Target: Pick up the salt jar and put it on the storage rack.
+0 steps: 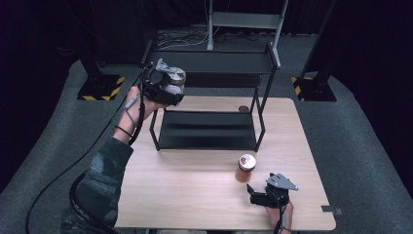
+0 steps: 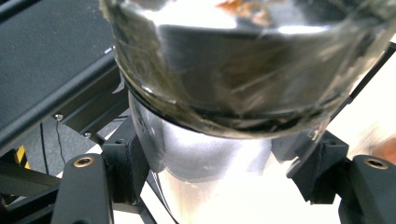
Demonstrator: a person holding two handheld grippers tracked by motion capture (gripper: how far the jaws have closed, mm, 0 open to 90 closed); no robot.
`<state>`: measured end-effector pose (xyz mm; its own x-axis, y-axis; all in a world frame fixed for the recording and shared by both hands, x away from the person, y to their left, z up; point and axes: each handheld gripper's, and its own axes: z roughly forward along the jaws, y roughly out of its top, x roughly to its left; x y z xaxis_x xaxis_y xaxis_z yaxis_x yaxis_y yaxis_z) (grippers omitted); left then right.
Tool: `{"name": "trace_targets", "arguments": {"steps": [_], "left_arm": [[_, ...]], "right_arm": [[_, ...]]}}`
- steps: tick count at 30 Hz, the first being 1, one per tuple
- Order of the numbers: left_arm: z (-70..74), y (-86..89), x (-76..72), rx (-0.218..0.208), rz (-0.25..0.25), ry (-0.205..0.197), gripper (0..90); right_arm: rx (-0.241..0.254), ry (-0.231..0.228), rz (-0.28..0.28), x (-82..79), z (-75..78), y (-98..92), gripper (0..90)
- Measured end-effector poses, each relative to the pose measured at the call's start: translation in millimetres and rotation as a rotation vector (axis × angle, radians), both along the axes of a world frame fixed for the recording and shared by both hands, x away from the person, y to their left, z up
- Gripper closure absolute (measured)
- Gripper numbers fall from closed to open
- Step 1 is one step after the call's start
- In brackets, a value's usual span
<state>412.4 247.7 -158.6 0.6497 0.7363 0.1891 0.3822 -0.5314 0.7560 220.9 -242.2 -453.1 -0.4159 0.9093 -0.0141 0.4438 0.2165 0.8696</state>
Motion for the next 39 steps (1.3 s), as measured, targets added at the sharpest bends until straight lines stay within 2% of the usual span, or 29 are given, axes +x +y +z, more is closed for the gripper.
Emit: {"name": "trace_targets", "arguments": {"steps": [18,39], "left_arm": [[24.1,-2.8,3.8,-0.002,-0.01,-0.008,31.0],[51.6,-5.6,12.1,-0.022,0.002,-0.02,31.0]], "right_arm": [[-0.001,0.004,0.002,0.8,0.6,0.0,0.0],[-0.004,0.004,0.002,1.0,0.6,0.1,0.0]]}}
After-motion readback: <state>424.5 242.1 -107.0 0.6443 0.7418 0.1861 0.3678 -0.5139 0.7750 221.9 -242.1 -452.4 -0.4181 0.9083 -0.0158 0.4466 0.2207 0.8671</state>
